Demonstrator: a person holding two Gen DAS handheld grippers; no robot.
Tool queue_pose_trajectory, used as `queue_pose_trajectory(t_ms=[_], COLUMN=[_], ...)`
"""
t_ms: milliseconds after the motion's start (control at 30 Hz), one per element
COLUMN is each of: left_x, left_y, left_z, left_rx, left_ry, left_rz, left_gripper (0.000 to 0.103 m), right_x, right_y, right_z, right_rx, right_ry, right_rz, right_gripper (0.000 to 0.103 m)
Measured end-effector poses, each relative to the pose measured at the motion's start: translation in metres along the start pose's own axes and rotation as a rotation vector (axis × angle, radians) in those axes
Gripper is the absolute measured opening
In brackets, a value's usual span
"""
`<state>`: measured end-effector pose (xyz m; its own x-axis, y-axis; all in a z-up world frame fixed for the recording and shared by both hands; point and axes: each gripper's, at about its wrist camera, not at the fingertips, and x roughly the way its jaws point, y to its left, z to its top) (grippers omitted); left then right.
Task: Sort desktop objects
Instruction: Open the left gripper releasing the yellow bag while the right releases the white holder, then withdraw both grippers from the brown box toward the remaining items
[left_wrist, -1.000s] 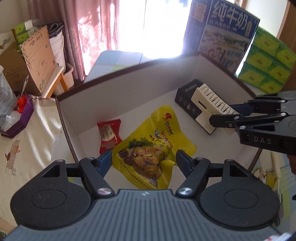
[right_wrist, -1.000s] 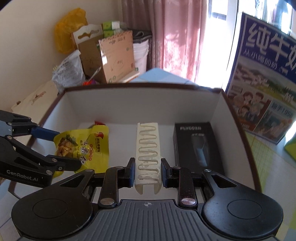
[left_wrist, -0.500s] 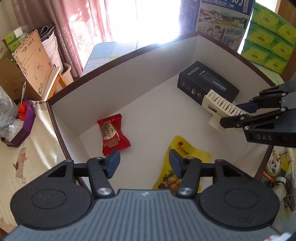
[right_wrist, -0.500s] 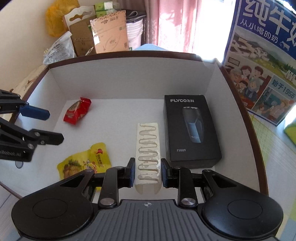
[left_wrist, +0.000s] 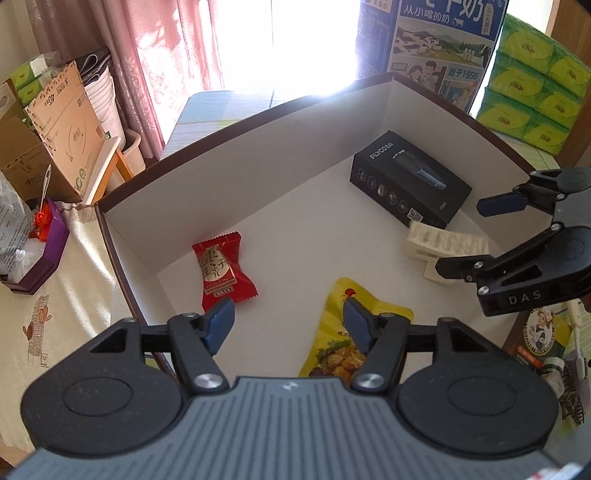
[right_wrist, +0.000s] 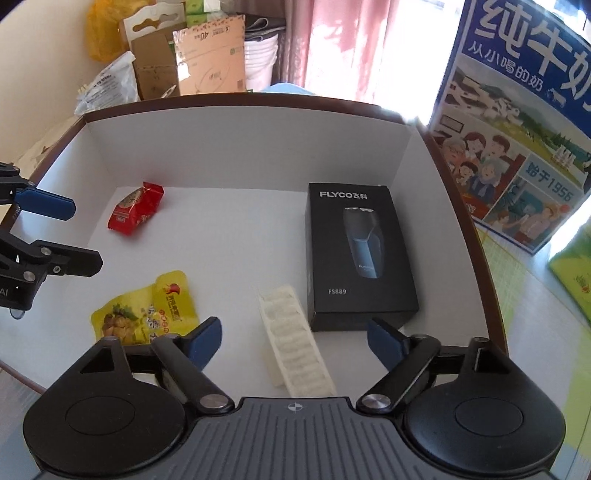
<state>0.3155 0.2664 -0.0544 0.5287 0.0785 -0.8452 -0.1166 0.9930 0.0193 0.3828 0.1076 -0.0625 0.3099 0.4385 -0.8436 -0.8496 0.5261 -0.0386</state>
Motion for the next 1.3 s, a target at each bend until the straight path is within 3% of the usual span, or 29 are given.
queue_pose_trajectory(t_ms=[200,467,1300], left_x=[-0.008,-0.02,-0.105], left_y=[-0.003,-0.01,-0.053], left_z=[-0.001,-0.004,-0.028], left_rx=[0.002,-0.003,-0.019], left_ry=[-0.016,-0.03,-0.146], left_rz=[-0.005,-0.009,-0.01], left_gripper=[0.071,0.083,0.087], right_x=[-0.01,-0.033,-0.143], right_y=[0.0,0.0,0.016], right_z=[-0.003,-0.005,-0.047], right_rx=[0.005,0.004,0.047], right_ry=[-0.01,-0.046,-0.241], right_rz=[-0.002,-0.014,0.014], right_gripper=[0.101,0.101,0.101])
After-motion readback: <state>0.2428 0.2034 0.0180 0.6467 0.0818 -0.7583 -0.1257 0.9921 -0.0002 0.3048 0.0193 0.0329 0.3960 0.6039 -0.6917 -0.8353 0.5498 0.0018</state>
